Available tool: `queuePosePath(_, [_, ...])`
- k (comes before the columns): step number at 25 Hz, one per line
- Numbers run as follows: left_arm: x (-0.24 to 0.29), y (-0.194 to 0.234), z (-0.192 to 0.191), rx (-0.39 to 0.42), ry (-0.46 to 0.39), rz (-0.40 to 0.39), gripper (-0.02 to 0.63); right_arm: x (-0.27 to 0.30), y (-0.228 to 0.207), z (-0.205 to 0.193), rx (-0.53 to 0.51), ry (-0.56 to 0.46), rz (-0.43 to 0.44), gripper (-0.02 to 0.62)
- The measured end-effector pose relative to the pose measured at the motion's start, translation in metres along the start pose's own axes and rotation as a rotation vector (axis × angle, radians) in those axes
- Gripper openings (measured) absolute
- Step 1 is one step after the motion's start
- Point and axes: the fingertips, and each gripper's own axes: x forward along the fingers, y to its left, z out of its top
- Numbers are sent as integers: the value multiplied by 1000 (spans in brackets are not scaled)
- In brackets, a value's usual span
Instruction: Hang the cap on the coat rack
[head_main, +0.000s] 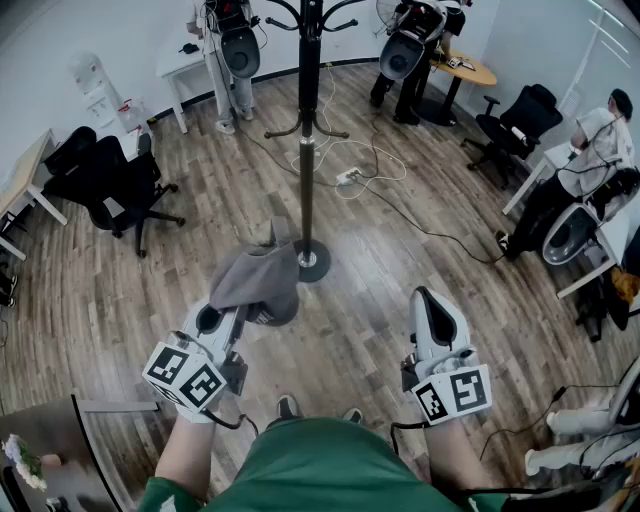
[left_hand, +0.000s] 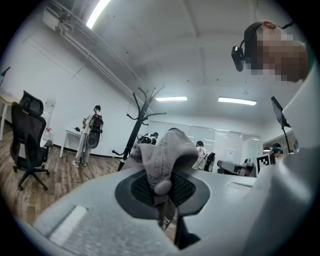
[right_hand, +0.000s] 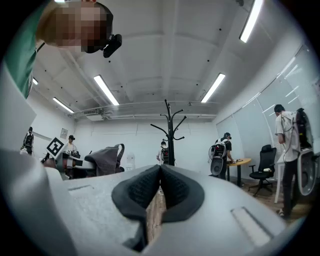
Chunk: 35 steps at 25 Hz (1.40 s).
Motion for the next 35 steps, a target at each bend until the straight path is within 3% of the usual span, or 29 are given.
queuePosePath(5, [-4,11,2,-7,-9,-2,34,6,8,-4,-1,12,-4,2])
queuePosePath(11, [-20,43,22,-19,-43,-4,34,16,24,2,42,-4,-86,2])
queuePosePath(23, [-48,112,60,5,-72,-36,34,43,89,13,8,-32,-130,2])
queuePosePath(35, [-8,123,66,2,-84,-27,34,87,66,-3,17,-25,-89,2])
